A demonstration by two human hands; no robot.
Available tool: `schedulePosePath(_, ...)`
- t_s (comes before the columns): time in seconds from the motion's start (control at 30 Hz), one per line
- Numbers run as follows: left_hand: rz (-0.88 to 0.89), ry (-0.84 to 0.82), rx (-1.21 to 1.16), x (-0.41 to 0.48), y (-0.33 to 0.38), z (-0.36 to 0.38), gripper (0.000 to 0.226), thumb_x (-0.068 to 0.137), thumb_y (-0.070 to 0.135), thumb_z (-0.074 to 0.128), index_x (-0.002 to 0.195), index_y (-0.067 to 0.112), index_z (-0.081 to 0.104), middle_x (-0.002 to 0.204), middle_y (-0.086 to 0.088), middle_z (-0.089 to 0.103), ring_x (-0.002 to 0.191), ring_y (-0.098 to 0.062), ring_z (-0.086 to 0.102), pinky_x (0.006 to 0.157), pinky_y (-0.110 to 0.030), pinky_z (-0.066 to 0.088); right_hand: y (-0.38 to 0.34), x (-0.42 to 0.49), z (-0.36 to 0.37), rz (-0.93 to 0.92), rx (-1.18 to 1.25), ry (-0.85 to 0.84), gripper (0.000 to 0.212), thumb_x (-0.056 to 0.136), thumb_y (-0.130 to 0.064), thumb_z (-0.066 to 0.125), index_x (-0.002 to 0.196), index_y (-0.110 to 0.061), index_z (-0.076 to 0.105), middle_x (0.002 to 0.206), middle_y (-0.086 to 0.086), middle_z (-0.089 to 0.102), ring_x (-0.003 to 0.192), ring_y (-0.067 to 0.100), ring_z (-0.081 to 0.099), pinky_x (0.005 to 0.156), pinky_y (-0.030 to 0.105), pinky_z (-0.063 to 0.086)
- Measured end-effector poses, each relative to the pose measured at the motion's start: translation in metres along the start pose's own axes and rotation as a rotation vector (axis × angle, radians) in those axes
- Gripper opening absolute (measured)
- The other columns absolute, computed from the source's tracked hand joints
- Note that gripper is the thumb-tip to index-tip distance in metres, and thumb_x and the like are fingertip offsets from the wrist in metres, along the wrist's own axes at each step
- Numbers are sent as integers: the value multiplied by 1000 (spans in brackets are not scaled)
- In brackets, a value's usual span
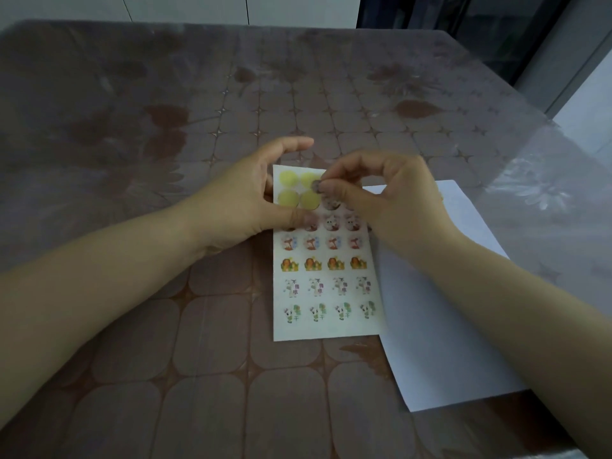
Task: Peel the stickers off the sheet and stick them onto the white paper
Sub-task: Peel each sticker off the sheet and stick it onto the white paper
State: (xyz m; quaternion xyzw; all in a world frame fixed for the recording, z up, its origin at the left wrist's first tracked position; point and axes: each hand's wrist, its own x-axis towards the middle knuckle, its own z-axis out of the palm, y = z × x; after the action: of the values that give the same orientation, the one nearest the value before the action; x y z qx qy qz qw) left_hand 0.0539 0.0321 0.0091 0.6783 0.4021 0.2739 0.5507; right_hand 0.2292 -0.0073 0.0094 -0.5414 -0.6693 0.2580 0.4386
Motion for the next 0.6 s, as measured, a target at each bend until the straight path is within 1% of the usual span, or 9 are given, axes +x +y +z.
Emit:
schedulePosePath(0.1, 4, 28, 101, 0, -2, -1, 88, 66, 4, 79, 137, 35, 39, 93, -5, 75, 86, -15, 72, 73, -27, 58, -1, 6, -17, 67, -52, -19, 7, 78, -24, 73, 73, -27, 68, 73, -9, 68, 65, -3, 57, 66, 11, 45)
schedulePosePath(0.17, 19, 59, 157, 0, -4, -4, 85, 69, 4, 79, 135, 39, 38, 92, -2, 75, 85, -13, 72, 76, -29, 58, 2, 9, -40, 174, -98, -55, 6, 76, -29, 73, 71, -28, 70, 67, -11, 69, 60, -3, 56, 62, 10, 45)
schedulePosePath(0.2, 24, 72, 158, 0, -5, -5, 84, 70, 3, 78, 134, 40, 39, 93, -2, 75, 85, -14, 72, 77, -31, 58, 6, 9, -53, 234, -105, -69, 6, 75, -32, 73, 71, -28, 71, 67, -13, 69, 61, -2, 57, 64, 12, 45)
schedulePosePath(0.27, 20, 79, 106, 1, -6, -7, 82, 70, 1, 77, 132, 41, 40, 93, -4, 75, 85, -17, 73, 75, -32, 59, 16, 9, -74, 349, -125, -116, 13, 69, -40, 73, 75, -28, 73, 67, -14, 68, 67, 6, 57, 71, 21, 45)
schedulePosePath(0.33, 9, 64, 28, 2, -6, -8, 82, 65, 2, 76, 130, 40, 42, 92, -3, 75, 85, -18, 73, 69, -27, 59, 22, 9, -80, 461, -139, -204, 20, 64, -40, 73, 77, -24, 74, 58, -16, 61, 65, 10, 50, 69, 25, 44)
schedulePosePath(0.37, 6, 56, 0, 2, -5, -8, 82, 61, 6, 76, 128, 40, 43, 93, -2, 75, 85, -18, 73, 67, -26, 58, 24, 8, -79, 496, -145, -239, 22, 63, -38, 74, 77, -21, 74, 59, -15, 60, 65, 11, 48, 67, 25, 43)
schedulePosePath(0.47, 4, 46, -39, 3, -4, -8, 82, 57, 10, 74, 127, 40, 44, 94, -2, 75, 85, -19, 73, 66, -26, 58, 25, 7, -73, 508, -163, -283, 19, 63, -35, 75, 75, -20, 74, 72, 2, 67, 69, 16, 50, 66, 28, 41)
schedulePosePath(0.5, 7, 42, -43, 3, -4, -8, 82, 57, 9, 74, 127, 40, 44, 94, -2, 75, 85, -19, 73, 65, -26, 58, 24, 7, -72, 502, -169, -293, 15, 65, -32, 76, 73, -20, 75, 72, 4, 69, 68, 15, 52, 66, 28, 41)
schedulePosePath(0.6, 14, 35, -41, 3, -5, -8, 82, 58, 9, 73, 128, 39, 43, 93, -1, 75, 84, -18, 73, 65, -25, 58, 22, 6, -70, 497, -200, -299, 5, 69, -27, 77, 67, -23, 75, 60, -10, 68, 57, 4, 54, 59, 20, 40)
